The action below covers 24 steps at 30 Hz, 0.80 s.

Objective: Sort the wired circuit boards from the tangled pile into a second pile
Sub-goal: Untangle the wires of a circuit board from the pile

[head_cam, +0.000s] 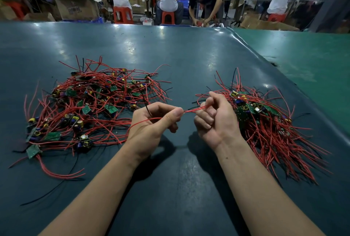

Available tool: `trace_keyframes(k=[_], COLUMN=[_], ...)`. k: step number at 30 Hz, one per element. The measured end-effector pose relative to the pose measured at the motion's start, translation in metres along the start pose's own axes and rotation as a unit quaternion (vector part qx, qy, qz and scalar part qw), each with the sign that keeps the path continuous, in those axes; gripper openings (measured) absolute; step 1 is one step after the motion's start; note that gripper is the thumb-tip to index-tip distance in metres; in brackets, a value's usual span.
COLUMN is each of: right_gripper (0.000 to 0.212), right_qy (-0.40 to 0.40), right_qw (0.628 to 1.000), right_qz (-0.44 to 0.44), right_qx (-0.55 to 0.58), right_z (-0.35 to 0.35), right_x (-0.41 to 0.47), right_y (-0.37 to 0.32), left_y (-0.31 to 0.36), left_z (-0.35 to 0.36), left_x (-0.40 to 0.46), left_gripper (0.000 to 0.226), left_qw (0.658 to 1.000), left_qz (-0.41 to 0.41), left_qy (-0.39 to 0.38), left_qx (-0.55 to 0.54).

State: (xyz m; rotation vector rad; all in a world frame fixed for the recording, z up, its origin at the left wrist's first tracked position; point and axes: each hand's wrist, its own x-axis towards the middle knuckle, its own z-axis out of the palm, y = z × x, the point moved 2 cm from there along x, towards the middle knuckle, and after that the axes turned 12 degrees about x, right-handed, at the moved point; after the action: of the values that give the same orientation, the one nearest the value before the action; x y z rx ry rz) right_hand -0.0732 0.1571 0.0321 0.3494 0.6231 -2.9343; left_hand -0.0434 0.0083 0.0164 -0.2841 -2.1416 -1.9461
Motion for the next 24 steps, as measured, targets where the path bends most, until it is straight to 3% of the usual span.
trace_keyframes(k=[4,8,12,15,19,24], right_gripper=[0.035,0.054,0.055,0.052,0.031,0.03], right_qy=[-0.023,-0.019,-0.048,-0.023,0.002,0.053], right_qw=[0.999,0.997,0.995,0.997,0.997,0.993], right_qz=[-0.021,0.028,0.048,0.023,0.004,0.017], right_qx=[-0.009,0.066,0.075,0.074,0.077,0.104], right_z=[0.001,-0.001,-0.001,-0.001,-0.005,-0.011], right_x=[0.001,0.001,-0.001,0.002,0.004,0.007], right_y=[-0.005,-0.007,-0.009,-0.01,-0.012,-0.013], left_y=[-0.001,-0.001,-0.002,-0.002,-0.002,0.0], left_z=[-0.004,-0.001,0.0,-0.003,-0.004,-0.003], left_x=[0.002,0.0,-0.001,0.0,0.0,-0.001], left_gripper=[0.01,0.012,0.014,0.016,0.013,0.012], left_qw=[1.0,1.0,1.0,1.0,1.0,1.0], left_qz=[0.0,0.0,-0.005,-0.01,-0.013,-0.009], left_qy=[0.016,-0.001,-0.02,-0.01,-0.002,-0.008], left_qx=[-0.01,0.004,0.015,0.009,0.001,0.026])
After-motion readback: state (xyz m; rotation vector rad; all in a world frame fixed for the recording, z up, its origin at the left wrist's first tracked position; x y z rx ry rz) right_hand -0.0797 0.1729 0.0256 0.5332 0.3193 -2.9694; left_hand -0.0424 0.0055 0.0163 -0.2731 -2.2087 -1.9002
